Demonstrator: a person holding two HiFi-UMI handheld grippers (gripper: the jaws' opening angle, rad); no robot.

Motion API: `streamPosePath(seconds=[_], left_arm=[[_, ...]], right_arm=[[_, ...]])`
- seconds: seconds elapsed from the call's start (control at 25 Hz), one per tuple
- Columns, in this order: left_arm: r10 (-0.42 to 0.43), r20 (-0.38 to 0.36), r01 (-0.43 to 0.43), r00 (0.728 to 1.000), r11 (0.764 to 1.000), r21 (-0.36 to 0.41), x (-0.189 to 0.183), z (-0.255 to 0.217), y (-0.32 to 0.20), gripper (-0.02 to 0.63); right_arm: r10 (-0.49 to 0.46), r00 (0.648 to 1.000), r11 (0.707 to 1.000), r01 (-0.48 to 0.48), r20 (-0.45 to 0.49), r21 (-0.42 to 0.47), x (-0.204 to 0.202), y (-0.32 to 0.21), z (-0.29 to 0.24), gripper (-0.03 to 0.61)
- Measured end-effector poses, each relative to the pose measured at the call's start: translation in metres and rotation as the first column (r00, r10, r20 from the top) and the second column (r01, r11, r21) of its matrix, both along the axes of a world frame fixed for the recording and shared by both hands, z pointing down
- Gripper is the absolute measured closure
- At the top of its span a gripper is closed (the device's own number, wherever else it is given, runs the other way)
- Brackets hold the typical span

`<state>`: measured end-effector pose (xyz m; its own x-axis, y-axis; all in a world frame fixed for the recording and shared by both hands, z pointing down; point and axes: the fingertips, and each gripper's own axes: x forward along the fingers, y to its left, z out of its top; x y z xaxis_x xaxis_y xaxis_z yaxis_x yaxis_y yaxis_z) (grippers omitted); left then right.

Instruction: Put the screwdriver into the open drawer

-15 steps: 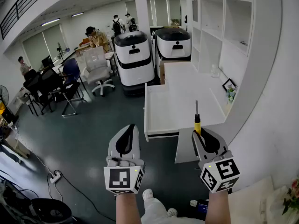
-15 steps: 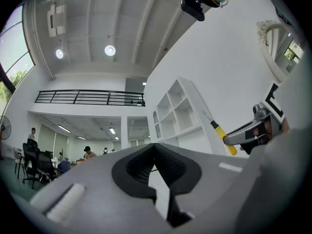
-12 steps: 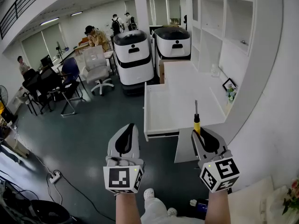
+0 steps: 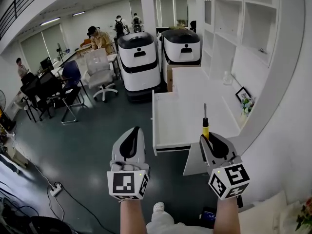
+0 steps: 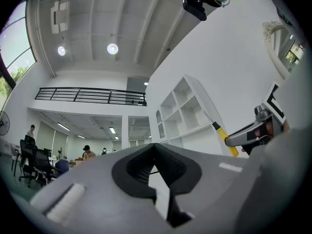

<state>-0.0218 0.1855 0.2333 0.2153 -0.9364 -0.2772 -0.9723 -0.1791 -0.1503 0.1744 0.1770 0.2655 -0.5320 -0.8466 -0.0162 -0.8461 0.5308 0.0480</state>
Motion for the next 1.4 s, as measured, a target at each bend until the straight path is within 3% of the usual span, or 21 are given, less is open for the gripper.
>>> streamPosePath(seconds=[0.68, 1.08, 1.4], left_arm=[[0.069, -0.017, -0.069, 0.997, 0.998, -0.010, -0.088, 0.002, -0.133, 0.604], [0.139, -0.006, -0.139, 0.990, 0.989, -0.046, -0.103, 0.017, -0.176, 0.604], [0.148, -0.019, -0.149, 0.989, 0.987, -0.066, -0.111, 0.025, -0.197, 0.604]], right_arm=[[0.048, 0.998, 0.999, -0.048, -0.030, -0.015, -0.091, -0.119, 0.000, 0.500], [0.103, 0.994, 0.993, -0.105, -0.040, -0.047, -0.112, -0.154, 0.012, 0.500], [0.135, 0.990, 0.987, -0.138, -0.042, -0.078, -0.114, -0.175, 0.022, 0.500]])
